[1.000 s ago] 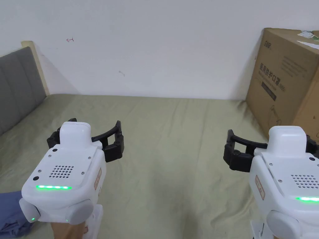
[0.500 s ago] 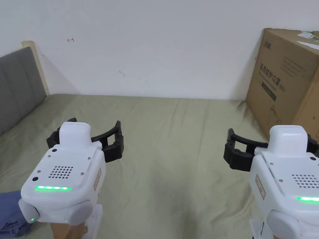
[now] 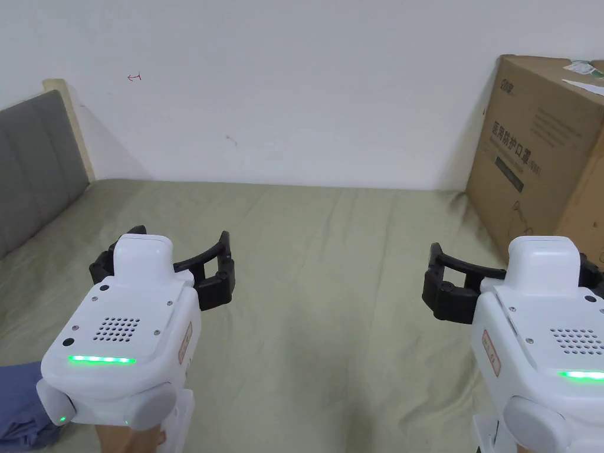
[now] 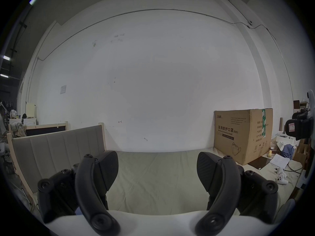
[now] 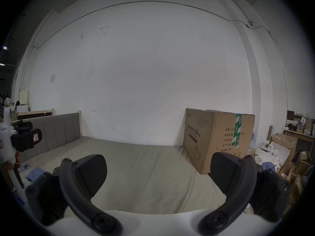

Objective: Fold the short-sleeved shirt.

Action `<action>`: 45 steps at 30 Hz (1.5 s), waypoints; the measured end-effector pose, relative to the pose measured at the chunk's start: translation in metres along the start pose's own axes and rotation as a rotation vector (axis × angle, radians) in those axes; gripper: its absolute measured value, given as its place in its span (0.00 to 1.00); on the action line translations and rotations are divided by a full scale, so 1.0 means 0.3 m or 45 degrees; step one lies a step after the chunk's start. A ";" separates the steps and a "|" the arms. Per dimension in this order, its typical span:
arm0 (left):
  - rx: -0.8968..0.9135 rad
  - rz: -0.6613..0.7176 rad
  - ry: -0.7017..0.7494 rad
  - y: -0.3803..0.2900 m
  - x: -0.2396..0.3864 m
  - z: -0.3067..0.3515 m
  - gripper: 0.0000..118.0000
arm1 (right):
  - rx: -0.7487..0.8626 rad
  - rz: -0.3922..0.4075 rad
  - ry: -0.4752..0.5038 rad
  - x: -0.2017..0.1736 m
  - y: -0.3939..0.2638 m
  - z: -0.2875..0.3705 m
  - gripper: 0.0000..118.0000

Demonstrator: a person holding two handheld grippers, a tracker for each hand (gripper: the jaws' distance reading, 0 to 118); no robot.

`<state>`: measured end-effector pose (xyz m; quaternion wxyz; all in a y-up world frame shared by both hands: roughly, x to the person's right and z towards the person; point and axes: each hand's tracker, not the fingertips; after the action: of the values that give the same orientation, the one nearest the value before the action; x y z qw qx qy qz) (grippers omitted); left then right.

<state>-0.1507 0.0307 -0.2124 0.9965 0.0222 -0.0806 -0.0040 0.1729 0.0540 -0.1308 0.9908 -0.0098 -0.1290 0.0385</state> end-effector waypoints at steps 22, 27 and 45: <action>0.001 -0.007 0.001 -0.003 -0.002 0.005 0.81 | -0.003 -0.006 -0.002 -0.004 0.000 -0.003 1.00; -0.001 -0.011 0.004 -0.004 -0.001 0.006 0.81 | -0.001 -0.006 -0.006 -0.004 0.002 -0.001 1.00; -0.004 -0.014 -0.008 0.001 -0.005 0.013 0.81 | -0.400 -0.212 -0.093 -0.012 0.026 -0.054 1.00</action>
<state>-0.1528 0.0308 -0.2090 0.9962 0.0212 -0.0835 -0.0097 0.1730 0.0613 -0.1477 0.9715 -0.1524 -0.1697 -0.0640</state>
